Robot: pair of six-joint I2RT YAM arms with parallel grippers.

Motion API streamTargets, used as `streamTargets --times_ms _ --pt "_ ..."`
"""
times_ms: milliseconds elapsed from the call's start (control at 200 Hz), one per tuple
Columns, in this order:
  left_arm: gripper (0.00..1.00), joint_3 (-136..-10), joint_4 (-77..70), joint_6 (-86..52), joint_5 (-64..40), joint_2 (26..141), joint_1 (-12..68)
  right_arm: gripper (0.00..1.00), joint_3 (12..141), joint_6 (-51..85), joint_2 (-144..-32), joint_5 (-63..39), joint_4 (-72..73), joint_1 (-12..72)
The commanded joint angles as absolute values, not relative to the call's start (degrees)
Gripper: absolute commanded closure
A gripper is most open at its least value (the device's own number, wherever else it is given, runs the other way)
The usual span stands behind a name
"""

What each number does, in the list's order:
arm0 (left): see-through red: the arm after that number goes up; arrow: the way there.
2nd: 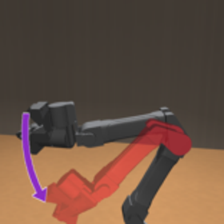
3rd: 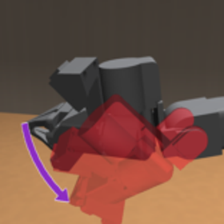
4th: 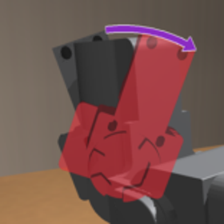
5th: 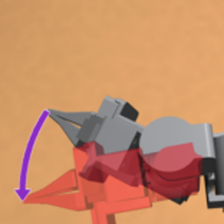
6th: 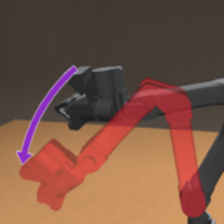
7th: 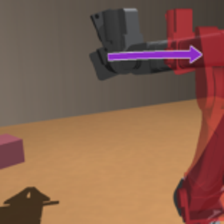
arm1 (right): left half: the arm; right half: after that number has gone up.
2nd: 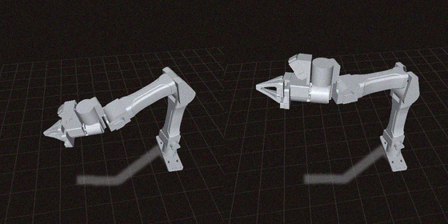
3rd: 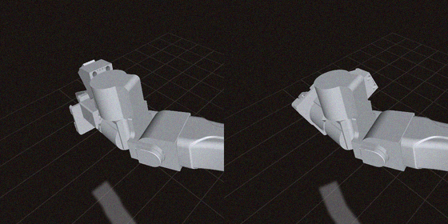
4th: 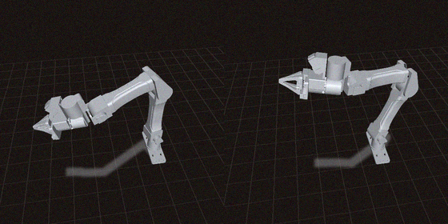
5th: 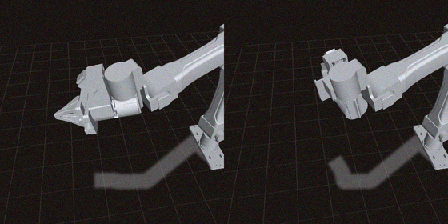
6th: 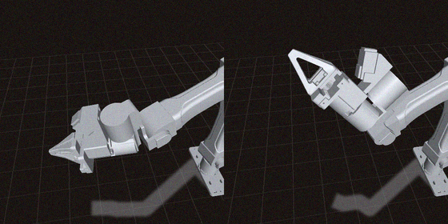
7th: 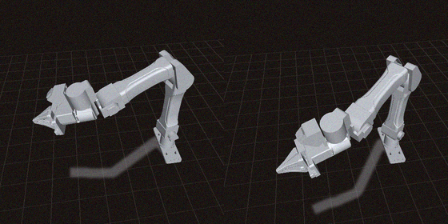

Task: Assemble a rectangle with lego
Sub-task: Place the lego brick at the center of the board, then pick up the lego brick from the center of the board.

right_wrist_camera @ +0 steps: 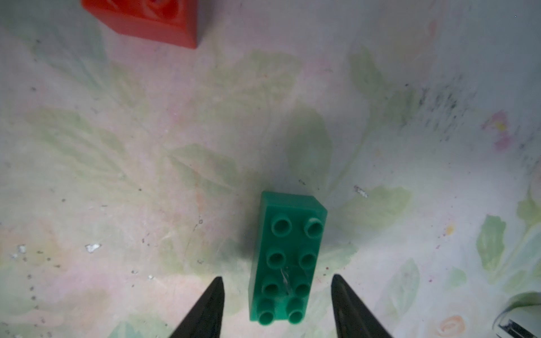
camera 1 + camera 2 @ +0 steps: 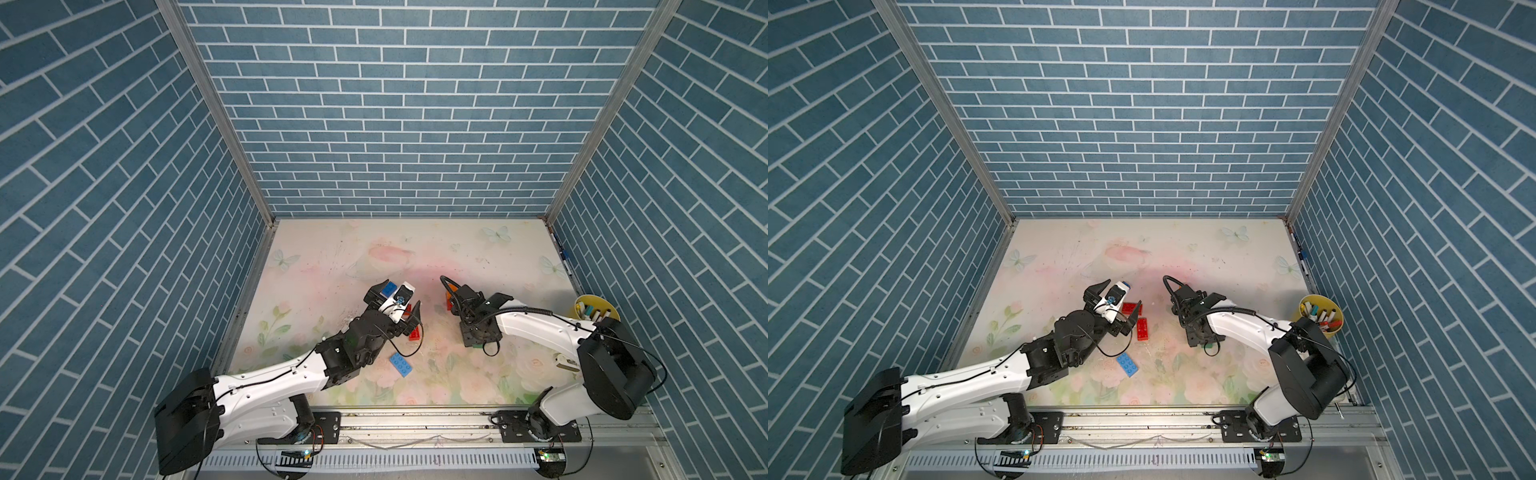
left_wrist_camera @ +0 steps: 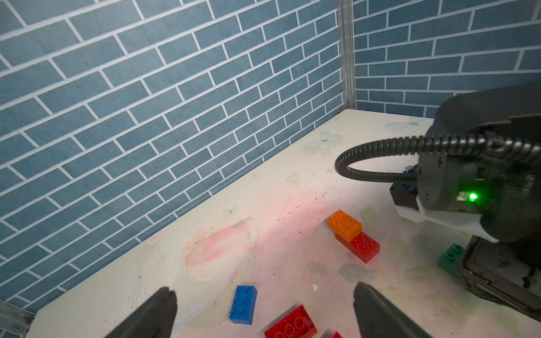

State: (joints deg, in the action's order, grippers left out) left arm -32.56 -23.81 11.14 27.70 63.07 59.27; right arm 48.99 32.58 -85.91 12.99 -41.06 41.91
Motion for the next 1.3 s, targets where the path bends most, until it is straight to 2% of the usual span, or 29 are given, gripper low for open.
streamTargets --times_ms 0,240,485,605,760,1000,1295 --pt "0.0 -34.0 -23.4 10.9 26.4 63.9 59.2 0.44 48.0 35.3 -85.5 11.3 -40.0 40.3" --pt "0.0 -34.9 -22.4 9.6 23.0 65.8 59.2 0.52 46.9 33.1 -85.8 3.1 -35.0 33.9" --pt "0.0 -35.5 -22.0 8.7 21.8 67.6 59.2 0.61 48.6 32.4 -89.4 2.5 -33.6 32.4" --pt "0.0 -35.4 -21.8 8.5 21.5 67.7 59.2 0.72 49.4 32.7 -90.7 3.8 -33.7 32.4" --pt "0.0 -35.1 -21.9 8.3 21.8 67.5 59.2 0.92 50.4 33.1 -89.6 6.1 -35.3 32.5" --pt "0.0 -35.2 -22.4 7.8 23.0 67.9 59.2 0.91 56.5 30.0 -89.4 1.9 -40.5 32.7" --pt "0.0 -34.7 -23.1 7.8 24.0 67.7 59.2 0.91 65.2 27.4 -96.9 -4.7 -43.7 32.7"
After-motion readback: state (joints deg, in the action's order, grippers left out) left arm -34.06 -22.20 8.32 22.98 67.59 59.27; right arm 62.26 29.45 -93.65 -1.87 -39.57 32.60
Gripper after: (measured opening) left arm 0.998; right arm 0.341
